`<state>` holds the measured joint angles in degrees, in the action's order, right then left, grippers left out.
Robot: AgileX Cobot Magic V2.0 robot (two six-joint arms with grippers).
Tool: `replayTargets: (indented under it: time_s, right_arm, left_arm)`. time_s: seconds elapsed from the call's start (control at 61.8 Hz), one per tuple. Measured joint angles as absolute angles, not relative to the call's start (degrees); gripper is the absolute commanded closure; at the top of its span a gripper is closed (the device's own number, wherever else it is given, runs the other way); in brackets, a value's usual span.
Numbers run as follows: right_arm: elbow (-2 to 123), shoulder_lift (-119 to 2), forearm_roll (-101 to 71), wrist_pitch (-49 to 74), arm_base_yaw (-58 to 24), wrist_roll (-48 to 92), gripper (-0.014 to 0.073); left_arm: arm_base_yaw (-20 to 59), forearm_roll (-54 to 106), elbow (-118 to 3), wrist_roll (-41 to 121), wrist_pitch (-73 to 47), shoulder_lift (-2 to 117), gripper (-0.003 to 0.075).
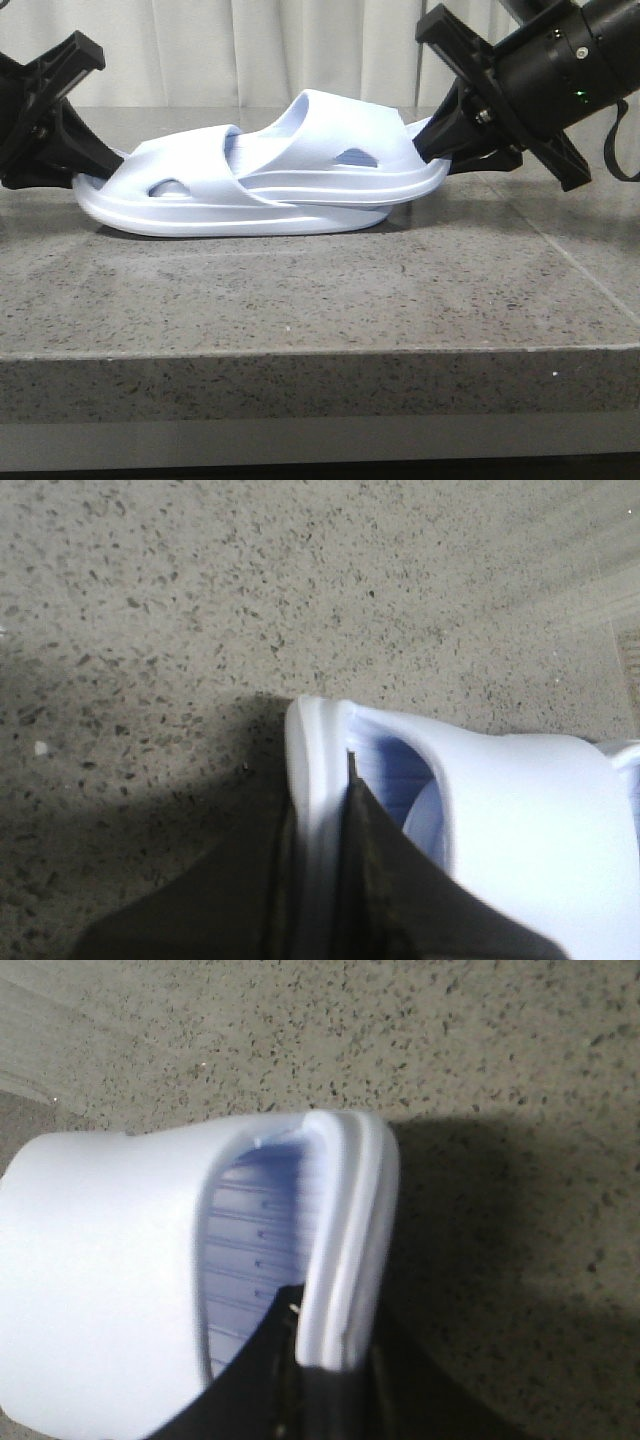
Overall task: Insert blue slippers together front up
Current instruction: 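Lower the right-held slipper onto the left-held slipper, toes overlapping, then open both grippers and withdraw them from the stacked slippers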
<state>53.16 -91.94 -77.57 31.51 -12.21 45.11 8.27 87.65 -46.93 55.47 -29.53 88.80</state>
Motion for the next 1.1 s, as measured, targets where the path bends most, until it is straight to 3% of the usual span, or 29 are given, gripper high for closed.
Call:
replayTargets:
  time_s: [0.162, 0.388, 0.566, 0.712, 1.1]
  right_arm:
    - [53.2, -91.9, -77.7, 31.4, -12.3, 45.1, 0.0599]
    - [53.2, -92.0, -77.7, 31.7, -12.1, 45.1, 0.0279]
    - [53.2, -92.2, -77.4, 35.8, -9.5, 45.2, 0.0127]
    - [53.2, -92.2, -75.8, 40.9, -5.1, 45.3, 0.0071]
    - [53.1, -86.6, -72.4, 50.3, 11.4, 47.3, 0.0069]
  left_arm:
    - [8.3, 87.7, -46.9, 55.5, -29.5, 88.8, 0.0741]
    - [8.3, 87.7, -46.9, 55.5, -29.5, 88.8, 0.0741]
    - [8.3, 87.9, -46.9, 55.5, -30.1, 88.8, 0.0741]
    - [8.3, 87.9, -46.9, 55.5, -32.0, 88.8, 0.0741]
    - [8.6, 87.9, -46.9, 55.5, -33.9, 88.8, 0.0741]
